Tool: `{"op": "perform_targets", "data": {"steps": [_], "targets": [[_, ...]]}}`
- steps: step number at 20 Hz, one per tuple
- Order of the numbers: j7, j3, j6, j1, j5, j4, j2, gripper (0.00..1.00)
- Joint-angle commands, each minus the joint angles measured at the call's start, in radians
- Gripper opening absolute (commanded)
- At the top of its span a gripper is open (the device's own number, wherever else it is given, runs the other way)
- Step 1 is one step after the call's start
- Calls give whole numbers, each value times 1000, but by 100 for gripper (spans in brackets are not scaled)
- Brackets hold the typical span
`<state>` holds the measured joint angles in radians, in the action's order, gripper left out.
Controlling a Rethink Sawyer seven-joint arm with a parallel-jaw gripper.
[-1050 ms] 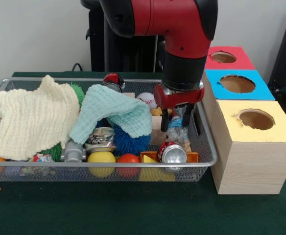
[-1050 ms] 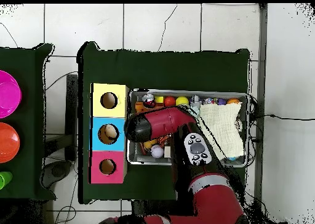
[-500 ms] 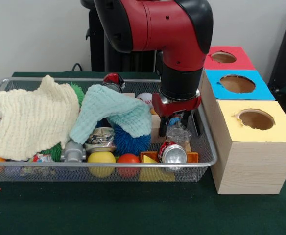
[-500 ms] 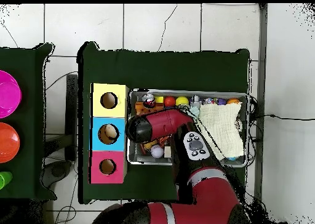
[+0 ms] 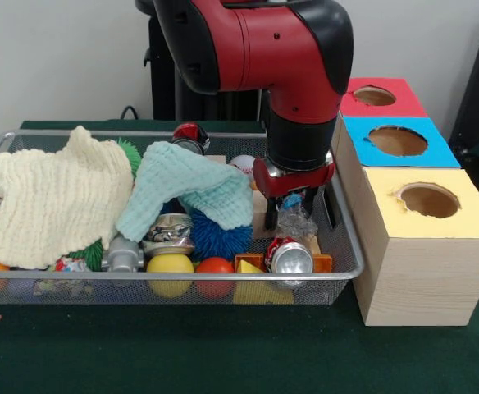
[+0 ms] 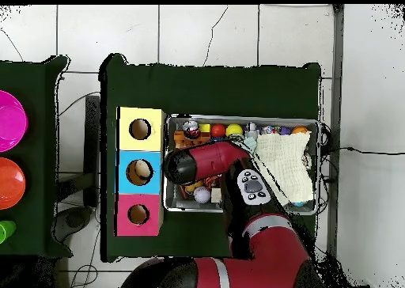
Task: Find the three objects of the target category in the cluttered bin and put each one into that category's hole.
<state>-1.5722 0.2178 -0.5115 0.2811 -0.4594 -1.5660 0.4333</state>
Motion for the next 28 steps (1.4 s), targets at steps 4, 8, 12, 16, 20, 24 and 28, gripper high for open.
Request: {"op": "perform_targets", "data": {"steps": [4, 8, 12, 16, 20, 24, 28], "targets": [[-15, 76, 64, 89, -16, -28, -78, 100], [-10, 87, 40, 87, -25, -10, -87, 0], [-7, 87, 39, 89, -31, -18, -83, 0], [-7, 90, 58, 91, -38, -23, -83, 0], [-8, 89, 62, 87, -41, -15, -85, 0], [-19, 76, 59, 76, -42, -10, -77, 0], [-13, 85, 31, 89, -26, -65, 8, 0]]}}
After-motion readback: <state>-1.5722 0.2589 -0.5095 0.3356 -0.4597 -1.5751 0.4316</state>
